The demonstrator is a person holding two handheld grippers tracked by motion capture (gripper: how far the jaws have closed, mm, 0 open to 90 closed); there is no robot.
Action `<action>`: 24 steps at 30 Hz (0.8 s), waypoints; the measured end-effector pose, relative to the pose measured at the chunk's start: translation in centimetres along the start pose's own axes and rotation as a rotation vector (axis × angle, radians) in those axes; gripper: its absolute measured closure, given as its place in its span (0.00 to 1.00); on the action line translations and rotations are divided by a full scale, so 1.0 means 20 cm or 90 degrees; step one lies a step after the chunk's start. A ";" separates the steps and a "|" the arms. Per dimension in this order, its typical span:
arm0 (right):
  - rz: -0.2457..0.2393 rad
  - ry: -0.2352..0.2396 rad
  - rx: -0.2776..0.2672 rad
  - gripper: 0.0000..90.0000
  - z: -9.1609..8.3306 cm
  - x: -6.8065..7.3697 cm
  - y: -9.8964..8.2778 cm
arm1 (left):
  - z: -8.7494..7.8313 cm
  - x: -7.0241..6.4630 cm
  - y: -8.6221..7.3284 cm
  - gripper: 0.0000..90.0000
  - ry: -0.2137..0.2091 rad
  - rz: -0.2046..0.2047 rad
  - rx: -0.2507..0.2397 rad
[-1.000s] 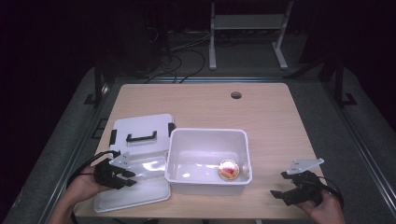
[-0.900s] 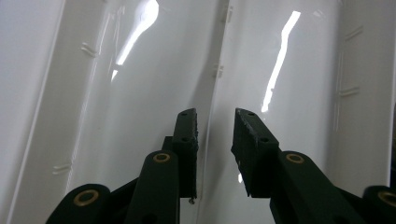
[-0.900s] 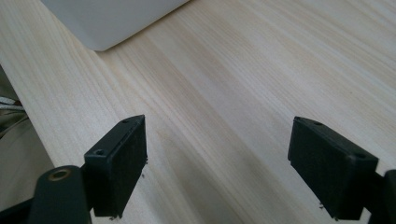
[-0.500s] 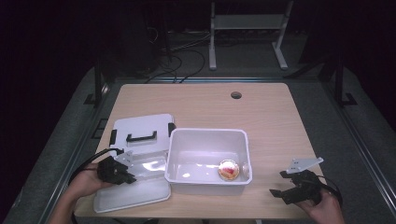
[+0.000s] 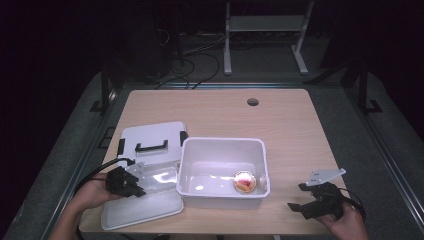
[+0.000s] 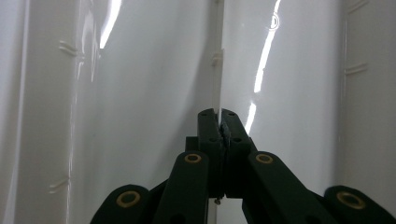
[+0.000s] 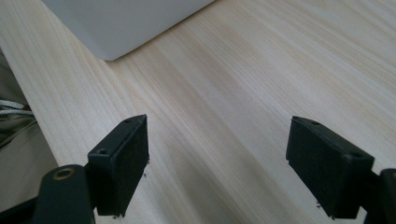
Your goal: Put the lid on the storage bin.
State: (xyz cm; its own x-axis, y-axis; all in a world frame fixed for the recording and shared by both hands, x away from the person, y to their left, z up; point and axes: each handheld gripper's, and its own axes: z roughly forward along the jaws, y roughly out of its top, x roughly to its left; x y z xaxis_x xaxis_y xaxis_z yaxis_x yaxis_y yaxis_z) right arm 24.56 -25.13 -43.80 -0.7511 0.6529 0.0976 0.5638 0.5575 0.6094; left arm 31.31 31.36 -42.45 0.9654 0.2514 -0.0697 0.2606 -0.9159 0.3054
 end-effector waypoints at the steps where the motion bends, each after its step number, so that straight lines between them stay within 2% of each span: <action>1: 0.001 0.000 0.000 0.23 0.00 0.00 0.00 | 0.00 0.00 0.00 0.99 0.002 0.002 0.002; 5: 0.003 -0.001 -0.002 0.23 -0.01 0.00 -0.01 | -0.03 -0.01 0.01 0.99 0.007 0.005 0.015; 8: 0.002 0.002 -0.003 0.23 0.00 0.00 0.00 | -0.08 -0.02 0.00 0.99 0.016 0.006 0.012; 15: 0.002 0.001 0.000 0.22 0.00 0.00 0.00 | -0.25 -0.04 -0.06 0.99 0.035 0.001 0.011; 18: 0.001 -0.001 -0.003 0.22 0.00 0.00 0.00 | -0.34 -0.04 -0.08 0.99 0.031 -0.001 0.005; 24: -0.003 -0.003 0.003 0.21 0.01 0.00 0.00 | -0.52 -0.02 -0.07 0.99 0.051 -0.003 -0.006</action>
State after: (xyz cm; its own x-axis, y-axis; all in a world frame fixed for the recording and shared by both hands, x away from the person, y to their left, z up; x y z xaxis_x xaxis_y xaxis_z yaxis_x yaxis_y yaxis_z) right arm 24.63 -24.93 -43.89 -0.7523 0.6526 0.0902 0.5613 0.5632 0.6065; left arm 30.39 35.69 -33.02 0.9597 0.2810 0.0053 0.2652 -0.9117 0.3137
